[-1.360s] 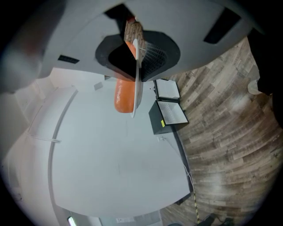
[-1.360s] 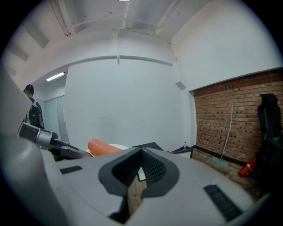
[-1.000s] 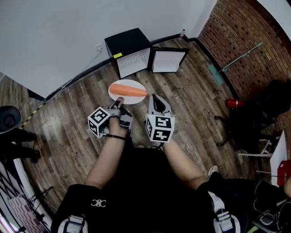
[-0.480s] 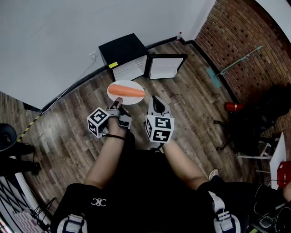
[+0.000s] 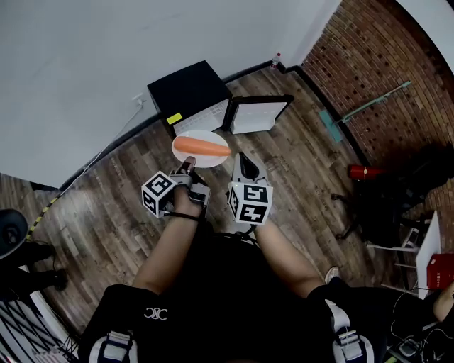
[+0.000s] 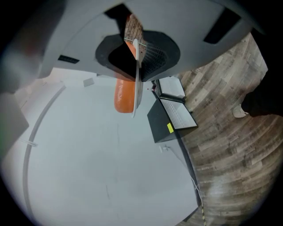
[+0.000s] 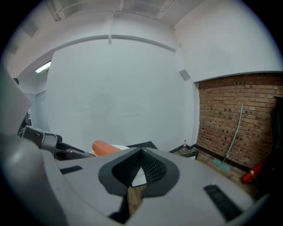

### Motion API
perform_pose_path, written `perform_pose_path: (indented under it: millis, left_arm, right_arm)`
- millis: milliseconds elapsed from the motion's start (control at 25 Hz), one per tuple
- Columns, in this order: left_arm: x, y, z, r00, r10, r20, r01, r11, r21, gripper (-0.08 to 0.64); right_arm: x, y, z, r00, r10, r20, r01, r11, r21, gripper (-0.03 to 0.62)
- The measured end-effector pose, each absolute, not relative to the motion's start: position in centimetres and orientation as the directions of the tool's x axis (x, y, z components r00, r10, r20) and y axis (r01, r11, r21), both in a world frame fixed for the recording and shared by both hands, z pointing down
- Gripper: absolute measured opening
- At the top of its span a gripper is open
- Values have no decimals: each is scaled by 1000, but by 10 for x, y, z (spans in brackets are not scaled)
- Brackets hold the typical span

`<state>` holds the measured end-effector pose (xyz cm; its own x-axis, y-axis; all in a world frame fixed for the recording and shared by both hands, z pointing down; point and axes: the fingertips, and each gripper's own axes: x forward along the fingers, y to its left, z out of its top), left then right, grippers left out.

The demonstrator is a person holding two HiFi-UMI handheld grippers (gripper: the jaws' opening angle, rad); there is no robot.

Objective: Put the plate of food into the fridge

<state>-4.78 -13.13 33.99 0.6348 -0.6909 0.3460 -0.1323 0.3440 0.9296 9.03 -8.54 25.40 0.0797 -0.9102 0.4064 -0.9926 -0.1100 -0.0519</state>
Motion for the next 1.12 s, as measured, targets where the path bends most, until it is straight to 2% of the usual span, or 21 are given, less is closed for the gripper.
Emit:
perform_pose_path:
  millis: [400, 720, 1120]
  left_arm:
    - [-45, -205, 358, 667, -647, 369, -164, 356, 920, 28]
    - [-30, -231, 382, 650, -652, 390, -146, 397, 906, 28]
    - [10, -241, 406, 544, -737, 400, -89, 424, 901, 28]
  right_arm:
    - [90, -162, 266, 119, -891, 439, -986, -158, -54, 12]
    - [124, -175, 286, 151, -854, 498, -982, -188, -24, 12]
    - [170, -216, 307, -2, -848, 530, -1000, -14, -27, 12]
